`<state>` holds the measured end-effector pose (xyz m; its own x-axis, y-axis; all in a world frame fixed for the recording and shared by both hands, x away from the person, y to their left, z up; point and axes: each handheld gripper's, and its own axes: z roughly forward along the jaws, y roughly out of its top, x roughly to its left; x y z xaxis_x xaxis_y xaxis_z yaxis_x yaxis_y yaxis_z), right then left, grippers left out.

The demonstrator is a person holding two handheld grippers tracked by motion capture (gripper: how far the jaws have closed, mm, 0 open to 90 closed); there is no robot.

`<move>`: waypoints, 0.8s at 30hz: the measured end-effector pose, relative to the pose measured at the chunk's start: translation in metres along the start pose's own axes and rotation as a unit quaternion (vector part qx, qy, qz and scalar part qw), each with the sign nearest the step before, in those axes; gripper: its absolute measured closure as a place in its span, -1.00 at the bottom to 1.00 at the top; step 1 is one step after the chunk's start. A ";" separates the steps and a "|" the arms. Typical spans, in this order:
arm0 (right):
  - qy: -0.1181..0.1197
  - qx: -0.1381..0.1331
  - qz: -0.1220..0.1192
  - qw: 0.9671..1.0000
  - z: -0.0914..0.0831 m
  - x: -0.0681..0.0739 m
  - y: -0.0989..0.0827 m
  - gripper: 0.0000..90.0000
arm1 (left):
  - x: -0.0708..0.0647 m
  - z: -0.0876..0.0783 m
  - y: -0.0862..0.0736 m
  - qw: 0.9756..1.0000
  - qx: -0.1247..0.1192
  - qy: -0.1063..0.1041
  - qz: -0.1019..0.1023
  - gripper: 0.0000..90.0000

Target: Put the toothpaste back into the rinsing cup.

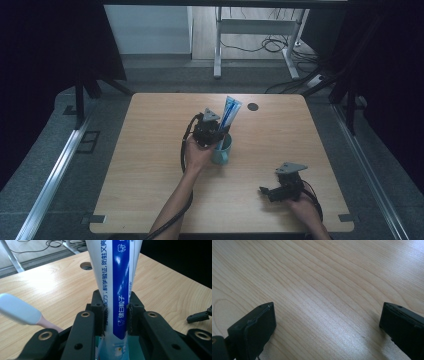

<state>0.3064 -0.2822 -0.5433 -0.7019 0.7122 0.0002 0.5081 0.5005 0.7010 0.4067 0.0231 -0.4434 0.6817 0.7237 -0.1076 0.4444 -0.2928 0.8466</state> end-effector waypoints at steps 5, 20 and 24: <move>0.000 0.000 0.000 1.000 0.000 0.000 0.000 -0.99 | 0.000 0.002 -0.003 1.000 0.002 -0.001 -0.005 0.61; 0.000 0.000 0.000 1.000 0.000 0.000 0.000 -0.99 | -0.001 0.005 -0.013 1.000 0.008 -0.008 -0.008 0.59; 0.000 0.000 0.000 1.000 0.000 0.000 0.000 -0.99 | -0.001 0.005 -0.015 1.000 0.009 -0.008 -0.008 0.58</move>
<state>0.3064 -0.2822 -0.5434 -0.7017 0.7124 -0.0004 0.5076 0.5004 0.7014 0.4024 0.0233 -0.4590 0.6844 0.7176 -0.1291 0.4652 -0.2934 0.8351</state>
